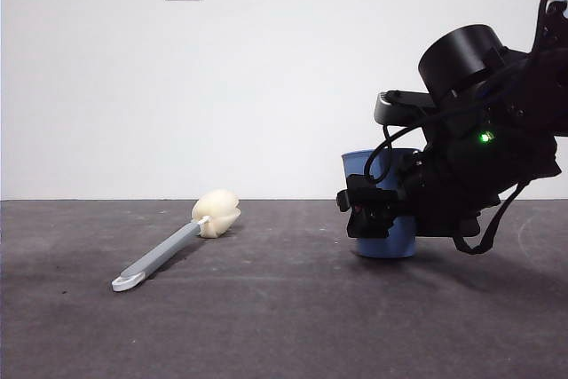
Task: Pick up the cup brush,pick up the cup,insert the brush into the cup,clean the cup,put the cup brush back,put the cup back to the fixed position on the table
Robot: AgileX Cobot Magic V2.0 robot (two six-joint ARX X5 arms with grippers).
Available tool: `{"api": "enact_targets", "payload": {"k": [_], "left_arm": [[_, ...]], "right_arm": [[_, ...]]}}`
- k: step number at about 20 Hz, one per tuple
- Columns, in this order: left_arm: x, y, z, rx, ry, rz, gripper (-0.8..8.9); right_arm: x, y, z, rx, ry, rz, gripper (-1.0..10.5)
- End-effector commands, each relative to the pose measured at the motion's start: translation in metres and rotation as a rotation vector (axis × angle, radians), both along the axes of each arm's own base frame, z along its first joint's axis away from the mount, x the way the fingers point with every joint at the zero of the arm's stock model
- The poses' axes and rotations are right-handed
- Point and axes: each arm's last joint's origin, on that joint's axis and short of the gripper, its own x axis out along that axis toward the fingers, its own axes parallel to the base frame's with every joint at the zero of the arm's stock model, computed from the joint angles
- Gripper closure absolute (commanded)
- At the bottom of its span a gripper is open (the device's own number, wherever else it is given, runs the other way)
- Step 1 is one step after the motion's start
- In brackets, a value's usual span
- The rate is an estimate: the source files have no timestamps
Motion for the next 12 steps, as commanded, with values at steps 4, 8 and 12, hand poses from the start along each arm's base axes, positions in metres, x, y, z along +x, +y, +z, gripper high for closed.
{"api": "enact_targets", "payload": {"k": [4, 8, 12], "left_arm": [[0.0001, 0.0002, -0.0010, 0.007, -0.005, -0.003, 4.04], [0.0000, 0.0002, -0.0011, 0.008, -0.004, -0.003, 4.04], [-0.0003, 0.0004, -0.0017, 0.012, 0.002, -0.003, 4.04]], "right_arm": [[-0.0131, -0.0044, -0.0247, -0.090, 0.173, 0.019, 6.2], [-0.0164, -0.0062, -0.0289, -0.116, 0.225, 0.017, 5.4], [-0.0171, -0.0066, -0.0284, -0.106, 0.239, 0.006, 5.3]]}}
